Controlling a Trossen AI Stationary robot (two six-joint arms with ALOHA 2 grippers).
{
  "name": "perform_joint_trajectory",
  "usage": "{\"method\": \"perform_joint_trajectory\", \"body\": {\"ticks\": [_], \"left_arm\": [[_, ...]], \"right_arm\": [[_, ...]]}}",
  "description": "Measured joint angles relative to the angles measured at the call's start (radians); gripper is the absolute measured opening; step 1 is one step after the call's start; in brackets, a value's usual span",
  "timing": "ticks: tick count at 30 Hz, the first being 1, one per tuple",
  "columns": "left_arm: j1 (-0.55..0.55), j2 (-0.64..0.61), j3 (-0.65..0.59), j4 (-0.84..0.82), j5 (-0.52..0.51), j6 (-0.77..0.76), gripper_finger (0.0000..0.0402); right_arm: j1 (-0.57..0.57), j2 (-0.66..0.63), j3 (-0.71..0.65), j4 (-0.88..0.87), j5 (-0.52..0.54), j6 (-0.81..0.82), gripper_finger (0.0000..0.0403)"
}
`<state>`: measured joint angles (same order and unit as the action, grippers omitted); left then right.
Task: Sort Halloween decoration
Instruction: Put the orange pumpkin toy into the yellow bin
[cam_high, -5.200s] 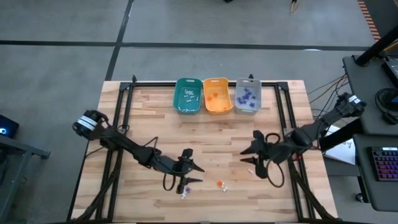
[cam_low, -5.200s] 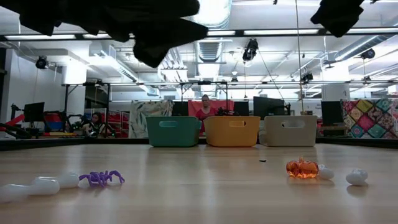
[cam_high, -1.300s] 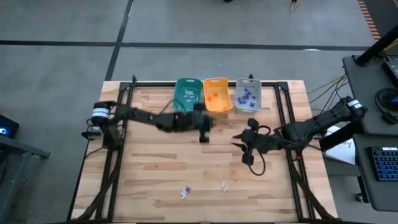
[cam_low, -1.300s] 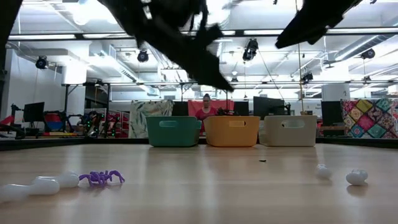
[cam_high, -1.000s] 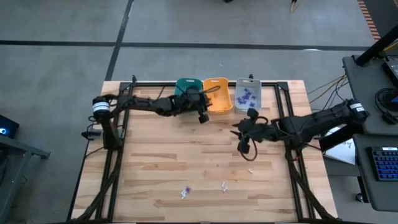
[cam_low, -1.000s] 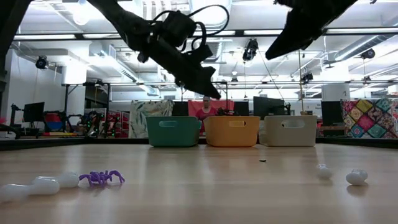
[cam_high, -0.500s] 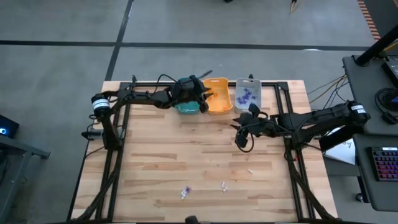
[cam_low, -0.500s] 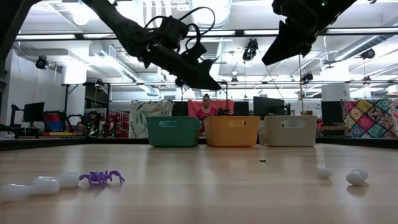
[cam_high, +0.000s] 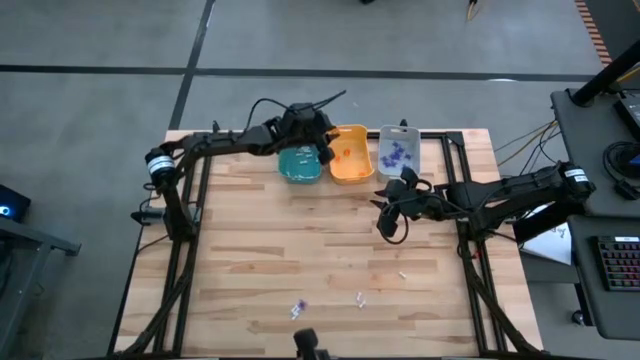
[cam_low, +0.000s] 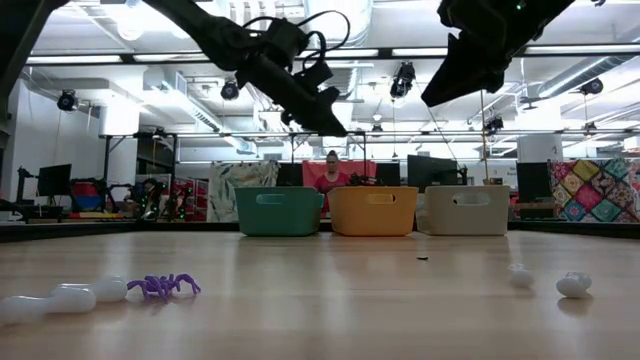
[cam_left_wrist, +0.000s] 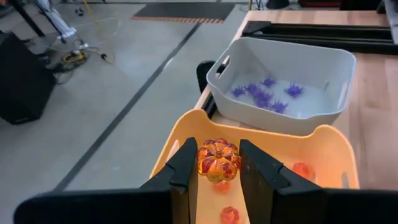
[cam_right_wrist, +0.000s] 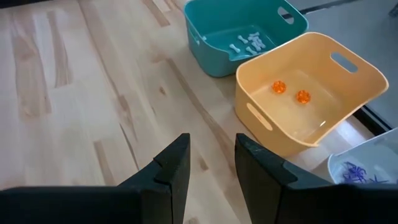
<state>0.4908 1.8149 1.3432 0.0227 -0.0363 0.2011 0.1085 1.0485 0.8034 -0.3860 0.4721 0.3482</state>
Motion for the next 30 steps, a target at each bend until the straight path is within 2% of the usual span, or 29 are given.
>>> {"method": "perform_joint_trajectory", "body": {"ticks": [5, 10, 14, 23, 28, 30], "left_arm": [[0.027, 0.008, 0.025, -0.011, 0.078, -0.010, 0.0060], [0.028, 0.111, 0.153, -0.073, 0.113, 0.005, 0.0059], [0.036, 0.233, 0.338, -0.238, 0.129, 0.037, 0.0059], [0.050, 0.523, 0.784, -0.761, 0.127, 0.134, 0.0059], [0.048, 0.673, 1.009, -0.964, 0.127, 0.157, 0.0058], [0.046, 0.683, 0.986, -0.945, 0.127, 0.162, 0.0058]], "right_arm": [[0.000, 0.000, -0.005, -0.001, 0.000, -0.006, 0.0116], [0.000, 0.000, -0.008, -0.001, 0.000, -0.010, 0.0116], [0.000, 0.000, -0.010, -0.006, 0.000, -0.011, 0.0116], [0.000, 0.000, -0.017, -0.021, 0.000, -0.010, 0.0116], [0.000, 0.000, -0.023, -0.029, 0.000, -0.008, 0.0116], [0.000, 0.000, -0.023, -0.029, 0.000, -0.008, 0.0116]]}}
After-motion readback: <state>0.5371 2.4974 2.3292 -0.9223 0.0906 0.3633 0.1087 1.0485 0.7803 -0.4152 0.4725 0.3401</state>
